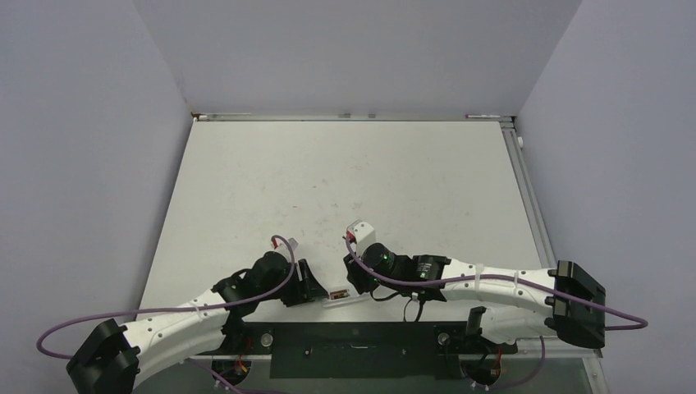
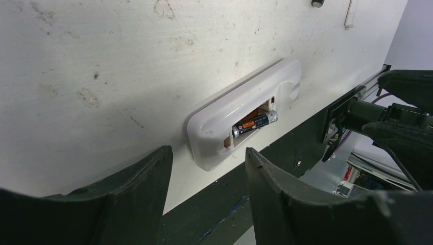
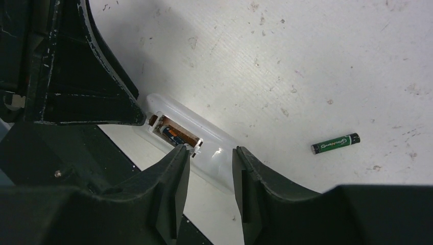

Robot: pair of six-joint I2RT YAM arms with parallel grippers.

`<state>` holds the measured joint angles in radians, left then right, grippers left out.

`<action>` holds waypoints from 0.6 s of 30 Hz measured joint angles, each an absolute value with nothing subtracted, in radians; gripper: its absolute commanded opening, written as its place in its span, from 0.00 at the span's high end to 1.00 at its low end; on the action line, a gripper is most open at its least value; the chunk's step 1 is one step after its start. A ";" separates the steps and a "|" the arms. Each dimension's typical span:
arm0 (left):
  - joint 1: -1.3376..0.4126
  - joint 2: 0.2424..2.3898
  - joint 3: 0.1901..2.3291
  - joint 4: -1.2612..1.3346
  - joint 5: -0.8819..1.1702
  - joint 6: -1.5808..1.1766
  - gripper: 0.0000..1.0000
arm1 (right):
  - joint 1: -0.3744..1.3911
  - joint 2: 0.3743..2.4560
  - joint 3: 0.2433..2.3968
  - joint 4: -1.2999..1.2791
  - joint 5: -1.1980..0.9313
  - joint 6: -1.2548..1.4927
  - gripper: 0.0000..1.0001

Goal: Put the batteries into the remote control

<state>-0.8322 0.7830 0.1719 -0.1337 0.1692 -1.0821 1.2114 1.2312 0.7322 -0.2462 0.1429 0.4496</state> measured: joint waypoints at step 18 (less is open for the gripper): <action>-0.850 0.817 0.157 -0.089 0.167 -1.110 0.62 | 1.227 1.361 0.740 -0.265 0.081 0.669 0.72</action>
<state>-0.8501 0.8169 0.1570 -0.0891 0.1673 -1.1103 1.2274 1.3613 0.7399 -0.2649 0.0807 0.6693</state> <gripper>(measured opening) 0.396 0.283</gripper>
